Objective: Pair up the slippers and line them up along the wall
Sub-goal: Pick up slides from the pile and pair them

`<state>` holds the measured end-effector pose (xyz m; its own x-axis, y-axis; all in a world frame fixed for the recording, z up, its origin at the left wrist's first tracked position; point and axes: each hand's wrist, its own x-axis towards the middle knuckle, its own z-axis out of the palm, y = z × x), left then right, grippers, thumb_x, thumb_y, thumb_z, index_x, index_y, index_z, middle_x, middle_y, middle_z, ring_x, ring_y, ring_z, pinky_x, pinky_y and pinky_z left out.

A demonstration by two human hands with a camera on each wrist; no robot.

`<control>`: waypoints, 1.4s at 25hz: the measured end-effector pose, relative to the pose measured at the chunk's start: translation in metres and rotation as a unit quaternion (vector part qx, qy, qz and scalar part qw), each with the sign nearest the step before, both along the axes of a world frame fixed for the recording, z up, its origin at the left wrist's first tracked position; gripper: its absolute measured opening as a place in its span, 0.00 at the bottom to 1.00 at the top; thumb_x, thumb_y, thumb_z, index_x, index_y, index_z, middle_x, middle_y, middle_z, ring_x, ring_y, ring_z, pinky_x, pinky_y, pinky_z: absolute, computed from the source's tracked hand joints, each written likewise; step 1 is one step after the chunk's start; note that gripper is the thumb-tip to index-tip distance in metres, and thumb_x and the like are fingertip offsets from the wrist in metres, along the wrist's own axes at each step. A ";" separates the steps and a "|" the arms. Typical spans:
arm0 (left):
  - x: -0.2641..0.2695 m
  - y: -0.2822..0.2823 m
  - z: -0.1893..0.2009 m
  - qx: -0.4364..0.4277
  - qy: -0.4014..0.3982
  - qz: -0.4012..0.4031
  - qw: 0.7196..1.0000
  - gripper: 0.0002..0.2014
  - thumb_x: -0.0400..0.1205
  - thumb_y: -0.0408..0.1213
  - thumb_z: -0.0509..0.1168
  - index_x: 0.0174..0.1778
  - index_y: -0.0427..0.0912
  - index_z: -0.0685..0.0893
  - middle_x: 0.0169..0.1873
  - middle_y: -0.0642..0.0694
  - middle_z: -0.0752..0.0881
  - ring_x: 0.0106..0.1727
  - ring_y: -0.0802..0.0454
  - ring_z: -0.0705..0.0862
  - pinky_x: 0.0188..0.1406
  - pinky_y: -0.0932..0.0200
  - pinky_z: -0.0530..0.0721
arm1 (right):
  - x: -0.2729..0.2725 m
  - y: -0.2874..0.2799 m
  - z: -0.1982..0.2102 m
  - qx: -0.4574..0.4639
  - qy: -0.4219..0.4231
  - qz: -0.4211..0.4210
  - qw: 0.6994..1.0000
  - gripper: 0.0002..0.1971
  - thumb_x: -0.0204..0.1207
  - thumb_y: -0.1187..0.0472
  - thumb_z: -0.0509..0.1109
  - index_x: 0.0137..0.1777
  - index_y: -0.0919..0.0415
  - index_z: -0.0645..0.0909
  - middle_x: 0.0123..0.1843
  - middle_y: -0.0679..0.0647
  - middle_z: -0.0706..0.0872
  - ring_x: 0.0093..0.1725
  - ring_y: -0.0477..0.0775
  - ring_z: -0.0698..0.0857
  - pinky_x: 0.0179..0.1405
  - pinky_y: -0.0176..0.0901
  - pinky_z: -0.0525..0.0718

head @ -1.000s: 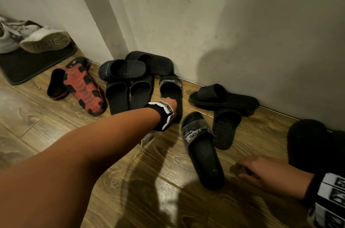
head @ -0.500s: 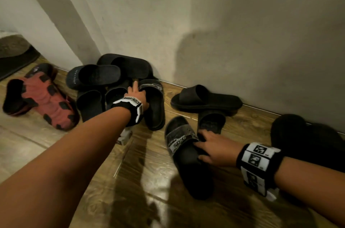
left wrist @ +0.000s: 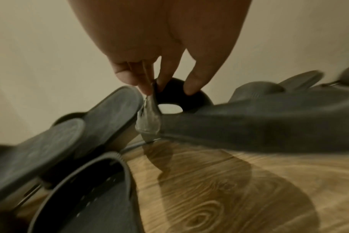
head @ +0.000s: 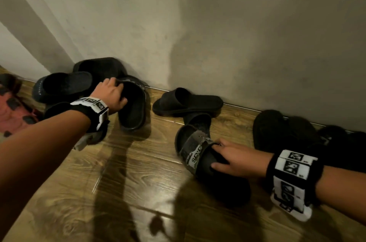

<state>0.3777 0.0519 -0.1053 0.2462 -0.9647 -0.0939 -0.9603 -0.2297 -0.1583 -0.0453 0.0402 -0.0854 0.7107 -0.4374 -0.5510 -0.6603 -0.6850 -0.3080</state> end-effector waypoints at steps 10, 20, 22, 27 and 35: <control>-0.148 0.006 0.060 -0.042 0.134 -0.166 0.976 0.36 0.74 0.54 0.57 0.70 0.28 0.76 0.63 0.26 0.74 0.63 0.29 0.79 0.71 0.46 0.75 | -0.132 -0.047 0.066 -0.085 -0.004 -0.169 0.982 0.29 0.79 0.40 0.64 0.72 0.61 0.74 0.68 0.61 0.74 0.67 0.60 0.78 0.70 0.46 0.74; -0.318 -0.020 0.024 0.046 0.143 -0.342 0.928 0.34 0.79 0.53 0.59 0.77 0.35 0.67 0.70 0.34 0.69 0.71 0.38 0.72 0.77 0.56 0.66 | -0.211 -0.065 0.082 -0.100 -0.021 -0.280 0.954 0.28 0.79 0.44 0.66 0.70 0.65 0.77 0.69 0.66 0.78 0.72 0.63 0.76 0.75 0.53 0.70; -0.342 -0.033 0.008 0.086 0.133 -0.331 0.930 0.34 0.79 0.54 0.59 0.77 0.35 0.67 0.72 0.34 0.66 0.72 0.38 0.72 0.77 0.55 0.69 | -0.216 -0.069 0.079 -0.100 -0.020 -0.284 0.953 0.29 0.79 0.44 0.65 0.71 0.65 0.76 0.68 0.64 0.77 0.71 0.62 0.77 0.74 0.47 0.70; -0.346 -0.060 -0.017 0.155 0.130 -0.250 0.947 0.32 0.79 0.53 0.61 0.72 0.33 0.70 0.70 0.32 0.67 0.67 0.33 0.76 0.71 0.47 0.76 | -0.221 -0.079 0.062 -0.093 -0.027 -0.278 0.956 0.30 0.79 0.43 0.66 0.72 0.65 0.75 0.68 0.63 0.76 0.70 0.60 0.77 0.70 0.40 0.68; -0.326 -0.067 -0.025 0.172 0.267 -0.241 0.917 0.19 0.79 0.41 0.65 0.66 0.42 0.77 0.64 0.36 0.76 0.61 0.38 0.81 0.67 0.45 0.79 | -0.214 -0.089 0.049 -0.091 -0.032 -0.272 0.957 0.29 0.77 0.42 0.67 0.66 0.66 0.79 0.65 0.65 0.80 0.66 0.61 0.79 0.63 0.37 0.68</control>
<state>0.0521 -0.0147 -0.1300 -0.3703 -0.8399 -0.3969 -0.8991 0.2166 0.3804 -0.2592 -0.0488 -0.0363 0.3803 -0.8369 -0.3937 -0.9182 -0.2908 -0.2690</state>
